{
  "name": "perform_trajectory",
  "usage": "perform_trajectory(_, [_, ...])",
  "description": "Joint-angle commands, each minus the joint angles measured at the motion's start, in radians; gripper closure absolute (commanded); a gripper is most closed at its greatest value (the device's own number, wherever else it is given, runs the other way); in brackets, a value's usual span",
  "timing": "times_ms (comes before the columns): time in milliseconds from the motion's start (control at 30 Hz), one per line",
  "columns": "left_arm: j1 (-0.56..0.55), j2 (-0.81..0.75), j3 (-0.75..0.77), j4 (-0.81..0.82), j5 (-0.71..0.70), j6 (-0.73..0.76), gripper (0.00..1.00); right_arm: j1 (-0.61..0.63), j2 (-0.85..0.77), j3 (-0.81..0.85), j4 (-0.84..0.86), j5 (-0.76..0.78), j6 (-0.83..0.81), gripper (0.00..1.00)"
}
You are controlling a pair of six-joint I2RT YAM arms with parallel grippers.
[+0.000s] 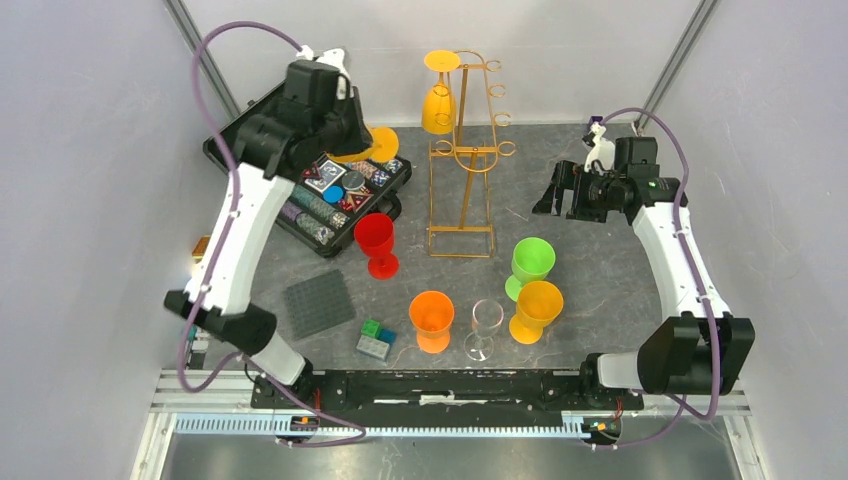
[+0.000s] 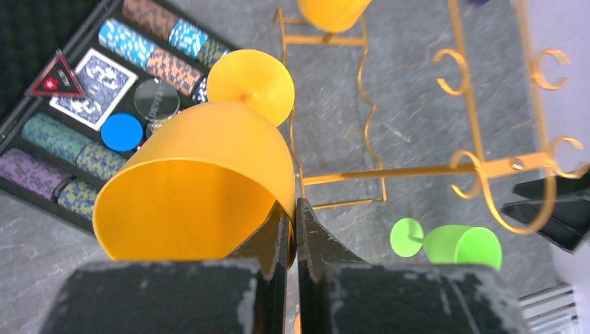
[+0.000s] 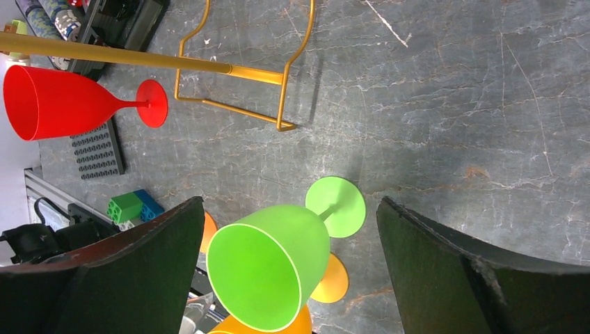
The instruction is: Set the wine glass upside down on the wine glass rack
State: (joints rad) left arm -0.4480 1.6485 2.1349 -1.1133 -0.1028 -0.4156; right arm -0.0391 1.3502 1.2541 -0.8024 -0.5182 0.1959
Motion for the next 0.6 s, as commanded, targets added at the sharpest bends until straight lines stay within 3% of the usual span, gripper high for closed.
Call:
perform_trajectory(0, [0.001, -0.166, -0.105, 0.206, 0.042, 0.03, 0.95, 0.003, -0.032, 0.047, -0.001, -0.007, 0.017, 0.02])
perform_trajectory(300, [0.002, -0.47, -0.413, 0.623, 0.147, -0.172, 0.94, 0.004, -0.072, 0.066, 0.014, 0.003, 0.062, 0.02])
perform_trajectory(567, [0.001, -0.526, -0.518, 0.815, 0.267, -0.336, 0.97, 0.004, -0.079, 0.192, 0.044, -0.023, 0.13, 0.02])
